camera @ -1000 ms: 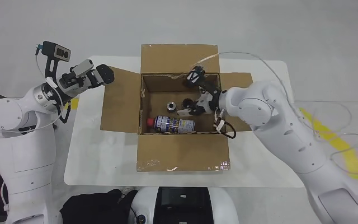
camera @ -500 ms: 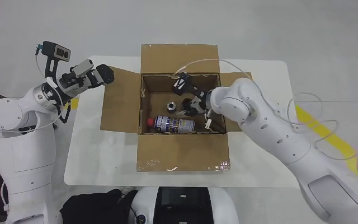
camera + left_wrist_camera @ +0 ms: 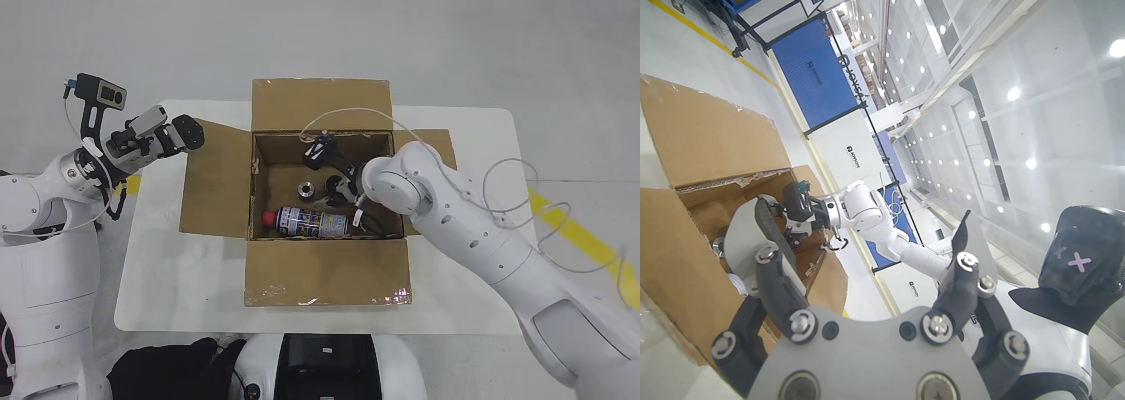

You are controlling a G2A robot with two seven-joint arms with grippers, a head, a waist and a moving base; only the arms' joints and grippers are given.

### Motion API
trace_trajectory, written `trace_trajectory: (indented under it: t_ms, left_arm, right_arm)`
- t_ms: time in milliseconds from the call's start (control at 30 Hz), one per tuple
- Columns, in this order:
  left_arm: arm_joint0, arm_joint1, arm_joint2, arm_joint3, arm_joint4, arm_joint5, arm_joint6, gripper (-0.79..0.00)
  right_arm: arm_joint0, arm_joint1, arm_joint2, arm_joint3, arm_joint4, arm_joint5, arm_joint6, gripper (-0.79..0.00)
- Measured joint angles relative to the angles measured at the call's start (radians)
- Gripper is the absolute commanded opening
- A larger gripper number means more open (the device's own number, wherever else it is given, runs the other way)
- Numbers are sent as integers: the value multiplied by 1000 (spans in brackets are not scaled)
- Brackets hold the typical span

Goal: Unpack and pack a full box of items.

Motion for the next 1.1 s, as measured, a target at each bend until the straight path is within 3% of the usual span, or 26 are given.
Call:
trace_trajectory:
  t_ms: [267,333,400,433,500,633,967,1000,1100]
  left_arm:
    - [0,0,0,0,0,0,0,0]
    - [0,0,0,0,0,0,0,0]
    - [0,0,0,0,0,0,0,0]
    - [0,0,0,0,0,0,0,0]
    - [0,0,0,0,0,0,0,0]
    - [0,0,0,0,0,0,0,0]
    - [0,0,0,0,0,0,0,0]
    - [0,0,0,0,0,0,0,0]
    - [0,0,0,0,0,0,0,0]
  right_arm:
    - [2,-26,-11,52,-1,17,0,-62]
    - [5,-33,-16,65,-5,21,1,-6]
    - [8,-40,-19,75,-9,28,4,-22]
    - [10,-44,-21,80,-11,30,4,-37]
    - [12,-49,-22,88,-13,35,5,-142]
    - [16,-60,-23,102,-18,45,19,-215]
    - [9,-78,-17,122,-29,44,38,-302]
    - [8,-79,-16,123,-31,43,39,-379]
    - [7,-82,-10,129,-38,42,42,-440]
